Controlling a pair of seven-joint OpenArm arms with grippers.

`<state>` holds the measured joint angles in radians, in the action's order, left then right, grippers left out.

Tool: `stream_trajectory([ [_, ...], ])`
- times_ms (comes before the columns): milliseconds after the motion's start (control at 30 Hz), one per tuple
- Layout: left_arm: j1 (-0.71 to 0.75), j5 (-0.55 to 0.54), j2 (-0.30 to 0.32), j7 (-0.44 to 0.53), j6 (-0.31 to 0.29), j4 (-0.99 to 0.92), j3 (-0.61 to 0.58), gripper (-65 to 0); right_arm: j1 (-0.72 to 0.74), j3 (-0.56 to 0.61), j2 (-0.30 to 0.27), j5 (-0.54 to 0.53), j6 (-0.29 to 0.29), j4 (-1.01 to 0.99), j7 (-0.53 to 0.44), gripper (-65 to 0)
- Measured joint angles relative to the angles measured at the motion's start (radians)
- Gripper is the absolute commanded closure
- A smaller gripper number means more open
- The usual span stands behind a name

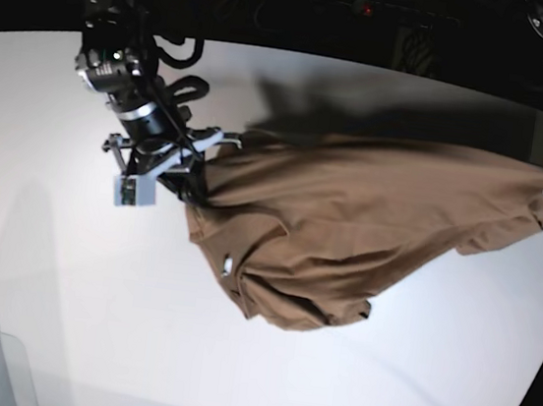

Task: Layout the t-shirt on the table in an organized manner, then fold the t-shirt properly
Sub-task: 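Lift the shirt with both grippers and stretch it between them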

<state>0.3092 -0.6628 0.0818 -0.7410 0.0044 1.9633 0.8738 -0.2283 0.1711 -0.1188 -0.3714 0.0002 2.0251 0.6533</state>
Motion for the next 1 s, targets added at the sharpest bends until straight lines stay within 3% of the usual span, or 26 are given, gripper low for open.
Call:
stream_trajectory([
  [200, -0.025, -0.001, -0.010, 0.005, 0.000, 0.038, 0.001, -0.4, -0.061, -0.073, 0.001, -0.005, 0.003, 0.006, -0.006, 0.0],
  [433, -0.102, -0.002, -0.013, 0.001, 0.000, 0.037, -0.003, -0.4, -0.041, -0.198, 0.003, -0.159, 0.003, 0.006, -0.010, 0.0],
  [667, -0.323, 0.006, -0.009, -0.004, 0.004, 0.029, -0.083, -0.4, 0.098, -0.206, 0.003, -0.192, 0.003, 0.005, -0.008, 0.0],
  [900, -0.464, 0.009, 0.072, -0.006, 0.004, 0.032, -0.230, -0.4, 0.256, -0.211, 0.006, -0.192, 0.003, 0.004, -0.010, 0.0],
  [1000, -0.512, 0.061, 0.103, -0.005, 0.016, 0.034, -0.272, -0.4, 0.335, -0.212, 0.006, -0.192, 0.002, 0.004, -0.008, 0.0],
])
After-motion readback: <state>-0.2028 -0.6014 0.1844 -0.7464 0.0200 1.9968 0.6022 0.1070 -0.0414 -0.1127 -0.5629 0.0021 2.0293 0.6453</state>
